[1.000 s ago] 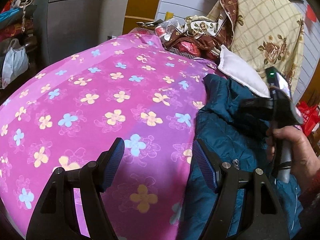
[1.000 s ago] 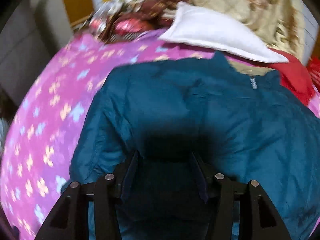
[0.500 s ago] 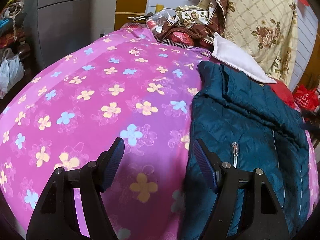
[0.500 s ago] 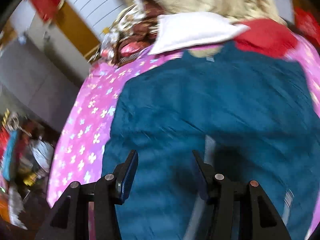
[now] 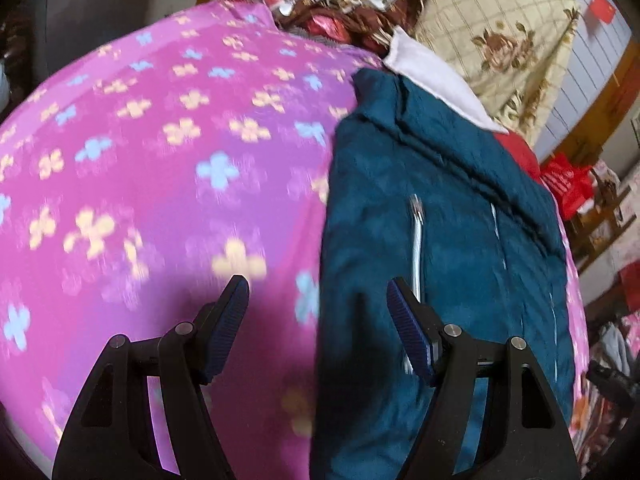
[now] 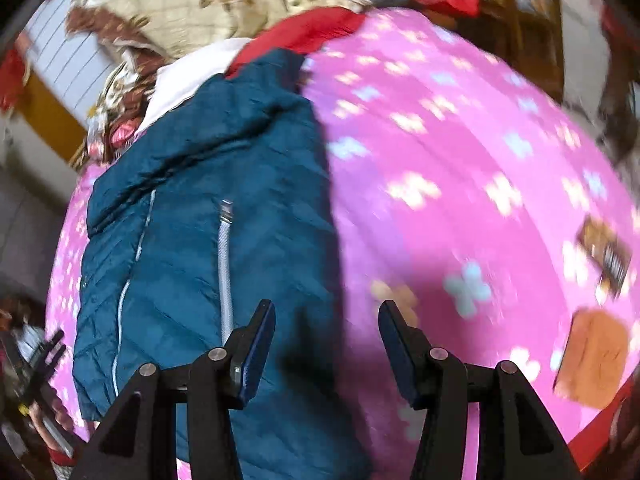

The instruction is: Fold large clothes

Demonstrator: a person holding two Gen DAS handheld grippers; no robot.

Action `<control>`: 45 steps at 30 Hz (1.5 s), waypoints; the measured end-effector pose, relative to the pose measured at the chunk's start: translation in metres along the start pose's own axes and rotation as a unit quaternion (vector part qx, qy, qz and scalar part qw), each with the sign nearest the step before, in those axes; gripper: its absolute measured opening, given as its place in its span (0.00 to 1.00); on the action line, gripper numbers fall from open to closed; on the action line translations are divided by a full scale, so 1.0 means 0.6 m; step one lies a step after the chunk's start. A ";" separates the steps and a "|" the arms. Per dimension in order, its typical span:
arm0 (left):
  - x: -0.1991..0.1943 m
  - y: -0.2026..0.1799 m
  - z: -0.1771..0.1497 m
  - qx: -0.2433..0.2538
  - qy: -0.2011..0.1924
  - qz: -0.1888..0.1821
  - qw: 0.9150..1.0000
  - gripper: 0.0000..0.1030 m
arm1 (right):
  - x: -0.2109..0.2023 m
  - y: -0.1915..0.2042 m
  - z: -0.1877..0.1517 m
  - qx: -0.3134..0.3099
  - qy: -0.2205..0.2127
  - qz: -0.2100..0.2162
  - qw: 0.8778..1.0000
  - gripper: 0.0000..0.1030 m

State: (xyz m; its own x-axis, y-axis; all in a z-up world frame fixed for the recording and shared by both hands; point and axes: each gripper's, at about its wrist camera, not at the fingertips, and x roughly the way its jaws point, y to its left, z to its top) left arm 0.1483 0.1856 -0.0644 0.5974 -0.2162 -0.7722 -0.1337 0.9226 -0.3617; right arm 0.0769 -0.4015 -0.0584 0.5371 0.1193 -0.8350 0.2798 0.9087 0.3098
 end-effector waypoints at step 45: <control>-0.021 -0.068 -0.096 -0.027 0.086 -0.061 0.994 0.13 | 0.061 0.091 -0.145 -0.055 0.018 0.120 0.991 0.27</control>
State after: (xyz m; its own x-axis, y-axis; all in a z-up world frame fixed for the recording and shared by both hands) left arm 0.1005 0.1326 -0.0700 0.4688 -0.3813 -0.7968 -0.1125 0.8689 -0.4820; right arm 0.0425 -0.3124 -0.1116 0.5478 0.3503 -0.7597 0.0570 0.8904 0.4517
